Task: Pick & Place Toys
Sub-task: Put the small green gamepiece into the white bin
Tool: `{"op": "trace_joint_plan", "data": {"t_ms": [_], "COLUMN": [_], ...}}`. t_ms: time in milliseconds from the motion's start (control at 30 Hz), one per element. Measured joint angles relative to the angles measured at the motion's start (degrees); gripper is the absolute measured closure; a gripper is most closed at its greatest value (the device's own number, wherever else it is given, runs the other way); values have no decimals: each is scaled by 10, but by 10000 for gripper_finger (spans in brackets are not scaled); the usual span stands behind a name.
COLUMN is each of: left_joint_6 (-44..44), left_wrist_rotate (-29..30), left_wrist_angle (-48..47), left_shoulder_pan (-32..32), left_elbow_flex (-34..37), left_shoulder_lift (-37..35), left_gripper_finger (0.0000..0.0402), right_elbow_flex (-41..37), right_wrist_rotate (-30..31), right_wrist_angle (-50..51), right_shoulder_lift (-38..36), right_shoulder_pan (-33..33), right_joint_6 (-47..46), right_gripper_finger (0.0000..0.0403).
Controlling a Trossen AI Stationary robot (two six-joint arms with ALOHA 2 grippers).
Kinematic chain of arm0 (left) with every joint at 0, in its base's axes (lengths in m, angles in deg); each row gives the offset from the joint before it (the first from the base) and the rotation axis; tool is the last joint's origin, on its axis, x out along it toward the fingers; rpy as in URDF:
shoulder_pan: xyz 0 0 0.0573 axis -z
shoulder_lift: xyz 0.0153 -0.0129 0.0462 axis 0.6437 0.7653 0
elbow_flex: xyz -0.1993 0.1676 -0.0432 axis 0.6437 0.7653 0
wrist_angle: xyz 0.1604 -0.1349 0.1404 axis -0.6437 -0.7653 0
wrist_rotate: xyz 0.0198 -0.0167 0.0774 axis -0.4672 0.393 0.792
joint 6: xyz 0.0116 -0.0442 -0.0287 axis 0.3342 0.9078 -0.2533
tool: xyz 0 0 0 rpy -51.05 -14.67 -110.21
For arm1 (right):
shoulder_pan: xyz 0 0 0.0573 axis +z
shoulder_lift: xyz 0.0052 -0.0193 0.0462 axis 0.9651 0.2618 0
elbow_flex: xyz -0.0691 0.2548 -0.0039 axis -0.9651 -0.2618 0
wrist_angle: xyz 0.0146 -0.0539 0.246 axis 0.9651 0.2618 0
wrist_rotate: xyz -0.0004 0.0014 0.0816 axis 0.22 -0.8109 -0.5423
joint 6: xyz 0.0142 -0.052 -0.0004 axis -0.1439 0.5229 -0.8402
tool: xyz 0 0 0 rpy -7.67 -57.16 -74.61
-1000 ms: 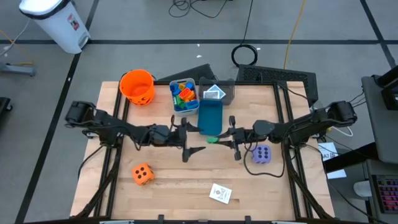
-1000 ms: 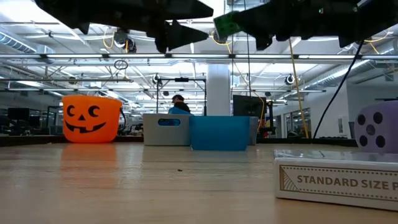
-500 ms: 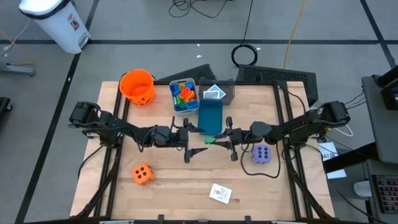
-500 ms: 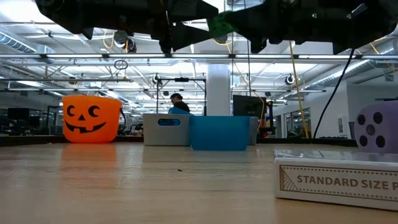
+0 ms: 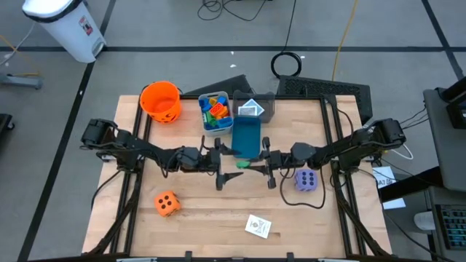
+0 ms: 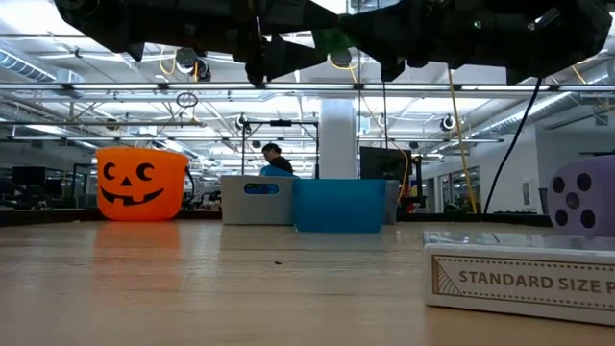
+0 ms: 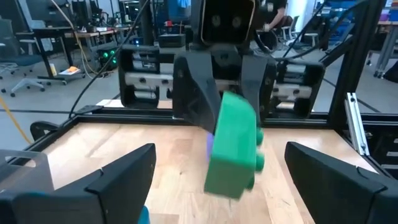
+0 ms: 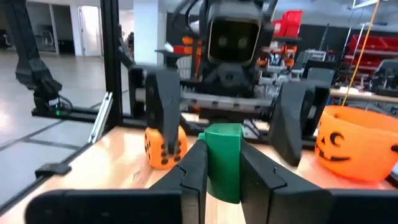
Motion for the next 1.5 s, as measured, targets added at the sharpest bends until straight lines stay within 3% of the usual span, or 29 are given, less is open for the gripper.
{"op": "trace_joint_plan", "data": {"t_ms": [133,433,600,767,933,1033,1200,1300,1500], "left_joint_6": [-2,0,-9,-3,7,13,13,11,9], "left_wrist_rotate": [-1,-29,-34,-30,-27,-25,-13,38,201], "left_wrist_angle": [-3,2,7,8,14,15,-8,-46,-170], "left_shoulder_pan": [0,0,0,0,0,0,0,0,-14], "left_elbow_flex": [0,0,0,0,0,0,0,0,0], "left_shoulder_lift": [0,0,0,0,0,-1,-24,-58,-160], "left_gripper_finger": [75,227,289,291,274,286,303,303,303], "right_elbow_flex": [2,2,2,2,2,1,1,1,1], "right_wrist_rotate": [0,0,-3,24,57,93,94,93,93], "right_wrist_angle": [1,0,3,12,81,134,213,239,269], "right_shoulder_lift": [0,0,0,-1,-30,-64,-127,-154,-170], "right_shoulder_pan": [0,0,0,0,0,1,0,0,0], "right_joint_6": [1,3,1,-3,9,10,2,-13,-33], "right_gripper_finger": [353,353,352,327,238,182,115,94,81]}}
